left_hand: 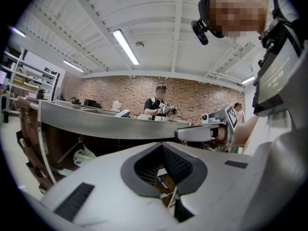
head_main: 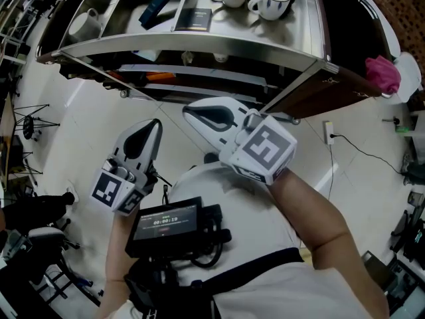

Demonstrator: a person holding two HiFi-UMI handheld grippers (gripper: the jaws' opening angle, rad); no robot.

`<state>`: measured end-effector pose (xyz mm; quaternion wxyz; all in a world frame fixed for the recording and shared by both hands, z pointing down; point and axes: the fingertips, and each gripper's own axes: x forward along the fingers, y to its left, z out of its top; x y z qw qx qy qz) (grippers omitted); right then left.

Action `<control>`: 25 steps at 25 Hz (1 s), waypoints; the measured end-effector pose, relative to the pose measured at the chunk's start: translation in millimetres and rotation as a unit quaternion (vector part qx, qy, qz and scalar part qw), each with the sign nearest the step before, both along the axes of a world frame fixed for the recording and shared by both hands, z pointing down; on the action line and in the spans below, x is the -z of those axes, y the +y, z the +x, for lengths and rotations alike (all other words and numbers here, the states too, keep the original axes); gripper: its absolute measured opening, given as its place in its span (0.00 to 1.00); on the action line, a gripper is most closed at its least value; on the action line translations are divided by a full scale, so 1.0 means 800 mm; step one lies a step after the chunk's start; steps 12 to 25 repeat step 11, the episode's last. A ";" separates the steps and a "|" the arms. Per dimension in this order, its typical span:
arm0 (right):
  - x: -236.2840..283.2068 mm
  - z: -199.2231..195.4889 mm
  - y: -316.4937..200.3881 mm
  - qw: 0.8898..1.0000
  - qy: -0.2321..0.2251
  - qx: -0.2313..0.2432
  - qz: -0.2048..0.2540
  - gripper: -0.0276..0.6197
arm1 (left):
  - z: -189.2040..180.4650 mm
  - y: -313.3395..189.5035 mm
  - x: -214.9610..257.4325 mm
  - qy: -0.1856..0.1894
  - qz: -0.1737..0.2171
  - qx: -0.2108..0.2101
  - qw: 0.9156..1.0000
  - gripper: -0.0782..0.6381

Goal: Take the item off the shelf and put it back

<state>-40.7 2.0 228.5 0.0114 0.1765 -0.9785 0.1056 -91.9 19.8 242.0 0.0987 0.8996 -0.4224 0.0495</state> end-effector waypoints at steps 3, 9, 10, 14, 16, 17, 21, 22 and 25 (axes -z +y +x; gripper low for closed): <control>0.000 0.000 0.000 1.000 -0.002 -0.003 0.006 0.05 | -0.006 0.000 -0.002 -0.003 0.006 0.005 1.000 0.12; 0.000 -0.003 0.008 1.000 -0.004 0.002 0.006 0.05 | -0.001 0.009 0.001 -0.005 0.003 -0.003 1.000 0.12; 0.001 -0.003 0.009 1.000 -0.005 0.002 0.007 0.05 | -0.002 0.010 0.000 -0.006 0.005 -0.002 1.000 0.12; 0.001 -0.004 0.010 1.000 -0.005 0.003 0.007 0.05 | -0.003 0.011 0.000 -0.007 0.006 -0.001 1.000 0.12; 0.001 -0.004 0.010 1.000 -0.005 0.003 0.007 0.05 | -0.003 0.011 0.000 -0.007 0.006 -0.001 1.000 0.12; 0.001 -0.004 0.010 1.000 -0.005 0.003 0.007 0.05 | -0.003 0.011 0.000 -0.007 0.006 -0.001 1.000 0.12; 0.001 -0.004 0.010 1.000 -0.005 0.003 0.007 0.05 | -0.003 0.011 0.000 -0.007 0.006 -0.001 1.000 0.12; 0.001 -0.004 0.010 1.000 -0.005 0.003 0.007 0.05 | -0.003 0.011 0.000 -0.007 0.006 -0.001 1.000 0.12; 0.001 -0.004 0.010 1.000 -0.005 0.003 0.007 0.05 | -0.003 0.011 0.000 -0.007 0.006 -0.001 1.000 0.12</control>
